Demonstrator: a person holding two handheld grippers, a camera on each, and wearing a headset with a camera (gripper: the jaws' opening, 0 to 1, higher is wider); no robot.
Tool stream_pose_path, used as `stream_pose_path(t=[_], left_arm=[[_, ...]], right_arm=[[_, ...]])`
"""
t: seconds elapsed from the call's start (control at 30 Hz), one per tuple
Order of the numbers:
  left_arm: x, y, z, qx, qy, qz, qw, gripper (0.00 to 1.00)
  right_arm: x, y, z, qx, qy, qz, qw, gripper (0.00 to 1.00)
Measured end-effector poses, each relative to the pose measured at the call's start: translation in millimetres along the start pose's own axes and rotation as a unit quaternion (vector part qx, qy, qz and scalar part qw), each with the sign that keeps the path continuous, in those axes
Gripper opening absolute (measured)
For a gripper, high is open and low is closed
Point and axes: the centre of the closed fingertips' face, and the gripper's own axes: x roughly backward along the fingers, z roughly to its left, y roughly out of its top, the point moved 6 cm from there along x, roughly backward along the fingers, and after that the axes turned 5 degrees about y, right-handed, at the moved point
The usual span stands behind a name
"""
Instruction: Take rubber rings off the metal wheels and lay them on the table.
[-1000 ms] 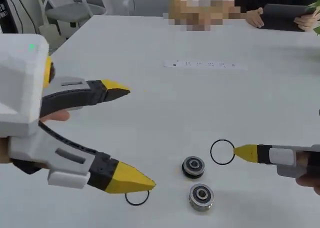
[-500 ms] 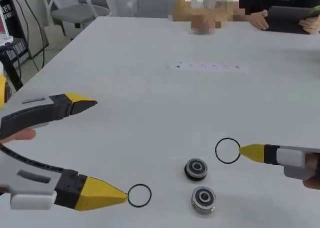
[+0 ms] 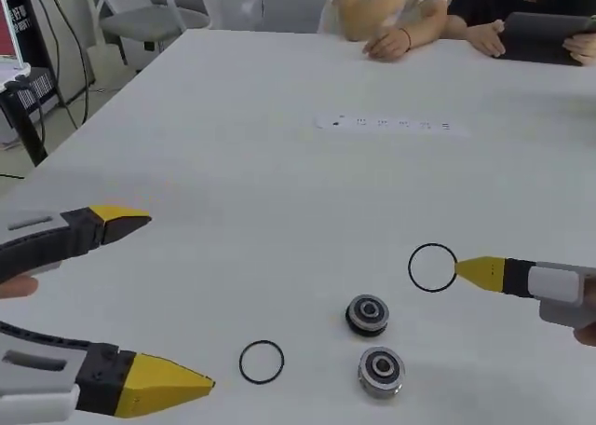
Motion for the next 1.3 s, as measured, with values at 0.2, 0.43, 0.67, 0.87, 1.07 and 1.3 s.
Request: stream_pose_path(t=[0.2, 0.43, 0.67, 0.87, 1.07, 1.3], left_arm=[[-0.4, -7.5, -3.4, 0.012, 0.001, 0.005, 0.9999, 0.99], [-3.8, -14.3, -9.4, 0.028, 0.000, 0.002, 0.9996, 0.99], [-7.7, -19.2, -15.5, 0.036, -0.009, 0.005, 0.9993, 0.99], [-8.8, -22.4, -18.9, 0.040, -0.011, 0.008, 0.9991, 0.99], [-11.6, -28.2, -25.6, 0.042, -0.018, 0.016, 0.9988, 0.99], [-12.1, -29.7, -26.6, 0.040, -0.020, 0.023, 0.9987, 0.99]], right_arm=[[-2.4, 4.7, 9.1, 0.011, 0.010, -0.003, 0.9999, 0.00], [-7.4, 6.7, 18.5, 0.035, 0.017, 0.009, 0.9992, 0.00], [-14.3, 10.6, 33.7, 0.053, 0.041, 0.020, 0.9975, 0.00], [-21.4, 12.3, 41.9, 0.111, 0.038, 0.057, 0.9915, 0.00], [-29.3, 16.6, 56.1, 0.145, 0.053, 0.074, 0.9853, 0.00], [-45.2, 14.5, 67.0, 0.197, 0.062, 0.118, 0.9713, 0.00]])
